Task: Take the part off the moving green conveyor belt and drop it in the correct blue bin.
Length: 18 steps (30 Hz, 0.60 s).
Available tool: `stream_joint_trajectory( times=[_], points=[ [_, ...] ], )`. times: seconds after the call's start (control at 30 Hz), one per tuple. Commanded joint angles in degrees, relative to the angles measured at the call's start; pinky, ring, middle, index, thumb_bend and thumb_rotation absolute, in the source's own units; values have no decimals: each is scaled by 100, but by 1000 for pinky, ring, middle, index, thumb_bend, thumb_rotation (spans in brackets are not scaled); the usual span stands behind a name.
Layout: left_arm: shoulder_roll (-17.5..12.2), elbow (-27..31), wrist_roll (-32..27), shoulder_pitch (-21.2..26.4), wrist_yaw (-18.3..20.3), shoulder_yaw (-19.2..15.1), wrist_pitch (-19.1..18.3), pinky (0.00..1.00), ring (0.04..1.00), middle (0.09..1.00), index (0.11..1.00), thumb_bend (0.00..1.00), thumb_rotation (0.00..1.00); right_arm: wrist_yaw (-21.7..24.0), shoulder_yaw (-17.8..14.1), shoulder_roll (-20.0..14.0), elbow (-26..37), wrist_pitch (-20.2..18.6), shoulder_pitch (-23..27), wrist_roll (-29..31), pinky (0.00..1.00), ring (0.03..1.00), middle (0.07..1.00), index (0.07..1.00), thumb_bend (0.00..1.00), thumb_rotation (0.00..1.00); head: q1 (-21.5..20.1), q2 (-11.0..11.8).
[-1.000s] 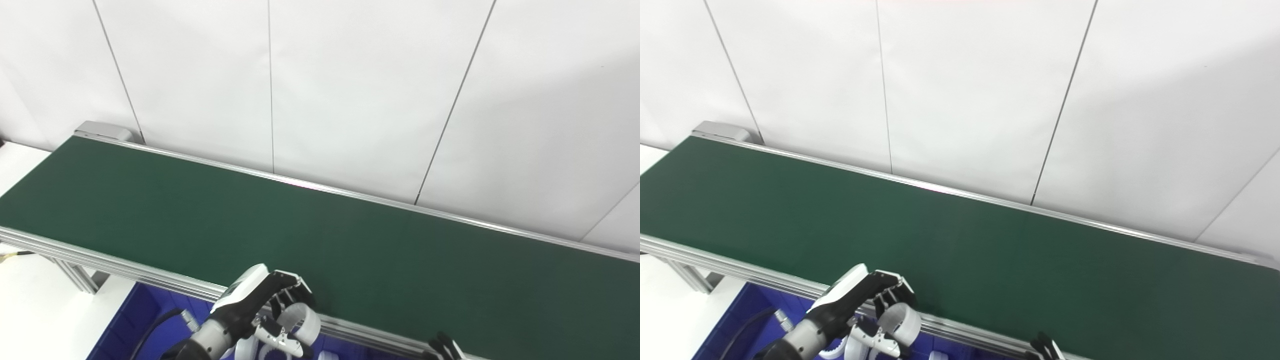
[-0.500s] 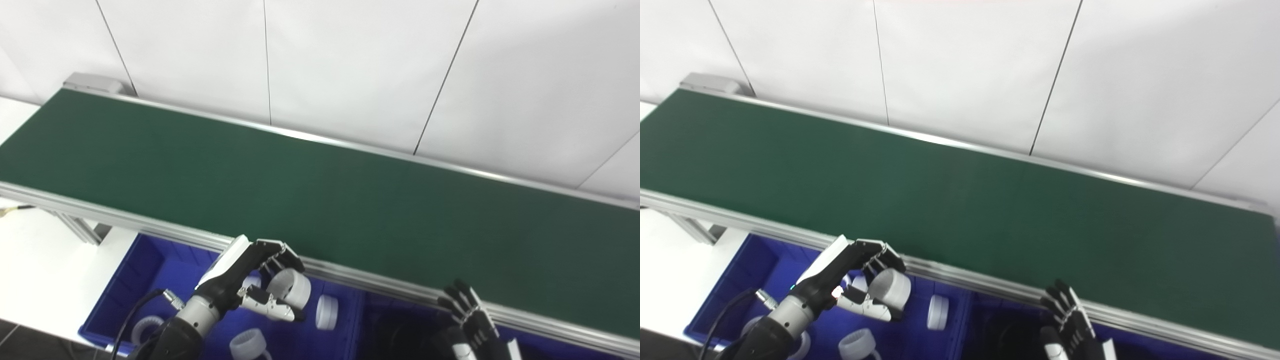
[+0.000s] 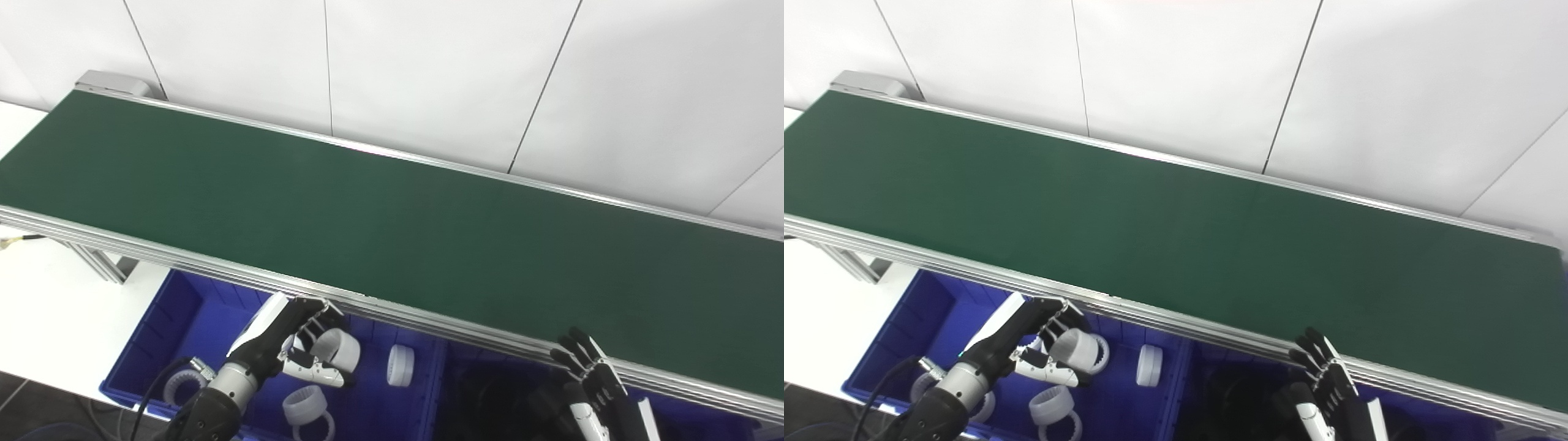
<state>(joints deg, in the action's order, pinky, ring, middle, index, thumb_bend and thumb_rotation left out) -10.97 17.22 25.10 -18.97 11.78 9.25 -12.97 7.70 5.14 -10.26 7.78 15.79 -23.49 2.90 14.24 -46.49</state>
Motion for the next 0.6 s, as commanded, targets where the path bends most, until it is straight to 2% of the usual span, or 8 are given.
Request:
stream_joint_trajectory(
  times=[0.0, 0.43, 0.5, 0.53, 0.57],
  points=[
    [-40, 21, 55, -7, -117, -21, -57, 397, 414, 482, 527, 476, 0, 22, -44, -14, 193, 13, 9, 8, 741, 825, 870, 902, 532, 667, -3, -2],
    [-95, -248, 571, -30, -299, 67, -98, 355, 414, 487, 532, 474, 0, 63, -74, 6, 217, 17, -19, -12, 739, 825, 870, 905, 535, 671, -29, 16],
    [-116, -271, 778, -31, -374, 123, -61, 352, 446, 520, 517, 475, 0, 68, -73, 8, 234, 8, -27, -11, 740, 825, 870, 907, 532, 667, -29, 16],
    [-128, -273, 888, -32, -404, 158, -60, 424, 517, 522, 504, 490, 0, 63, -73, 10, 250, -3, -34, -30, 740, 824, 870, 906, 532, 666, -33, 17],
    [-133, -273, 955, -32, -420, 178, -63, 450, 540, 521, 501, 496, 0, 59, -73, 12, 260, -11, -39, -44, 739, 824, 870, 905, 532, 667, -33, 17]
  ],
)
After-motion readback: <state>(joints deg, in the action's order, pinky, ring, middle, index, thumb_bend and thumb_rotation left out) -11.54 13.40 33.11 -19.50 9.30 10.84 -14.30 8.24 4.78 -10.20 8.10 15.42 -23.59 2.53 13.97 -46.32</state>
